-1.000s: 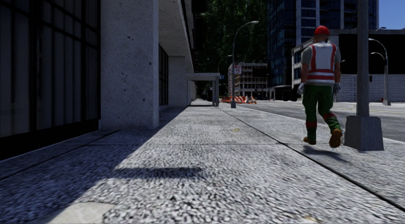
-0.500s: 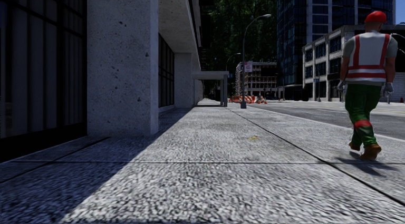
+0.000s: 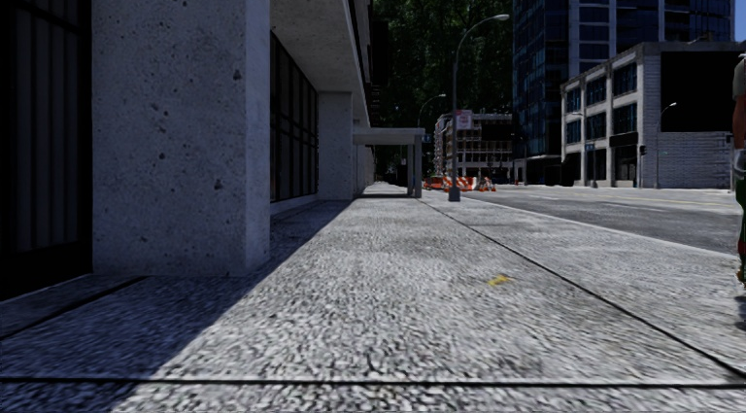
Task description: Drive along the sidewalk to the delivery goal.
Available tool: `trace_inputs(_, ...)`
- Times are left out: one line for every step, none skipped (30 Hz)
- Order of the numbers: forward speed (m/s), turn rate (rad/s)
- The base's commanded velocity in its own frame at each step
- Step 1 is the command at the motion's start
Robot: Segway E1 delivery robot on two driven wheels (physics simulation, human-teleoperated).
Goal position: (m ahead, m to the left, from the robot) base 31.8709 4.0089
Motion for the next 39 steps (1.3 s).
trace_inputs(2.0, 0.0)
trace_inputs(2.0, 0.0)
trace_inputs(2.0, 0.0)
trace_inputs(2.0, 0.0)
trace_inputs(2.0, 0.0)
trace_inputs(2.0, 0.0)
trace_inputs(2.0, 0.0)
trace_inputs(2.0, 0.0)
trace_inputs(2.0, 0.0)
trace_inputs(2.0, 0.0)
trace_inputs(2.0, 0.0)
trace_inputs(2.0, 0.0)
trace_inputs(2.0, 0.0)
trace_inputs(2.0, 0.0)
trace_inputs(2.0, 0.0)
trace_inputs(2.0, 0.0)
trace_inputs(2.0, 0.0)
trace_inputs(2.0, 0.0)
trace_inputs(2.0, 0.0)
trace_inputs(2.0, 0.0)
trace_inputs(2.0, 0.0)
trace_inputs(2.0, 0.0)
trace_inputs(2.0, 0.0)
trace_inputs(2.0, 0.0)
trace_inputs(2.0, 0.0)
trace_inputs(2.0, 0.0)
trace_inputs(2.0, 0.0)
trace_inputs(2.0, 0.0)
trace_inputs(2.0, 0.0)
trace_inputs(2.0, 0.0)
trace_inputs(2.0, 0.0)
trace_inputs(2.0, 0.0)
trace_inputs(2.0, 0.0)
trace_inputs(2.0, 0.0)
trace_inputs(2.0, 0.0)
trace_inputs(2.0, 0.0)
trace_inputs(2.0, 0.0)
trace_inputs(2.0, 0.0)
trace_inputs(2.0, 0.0)
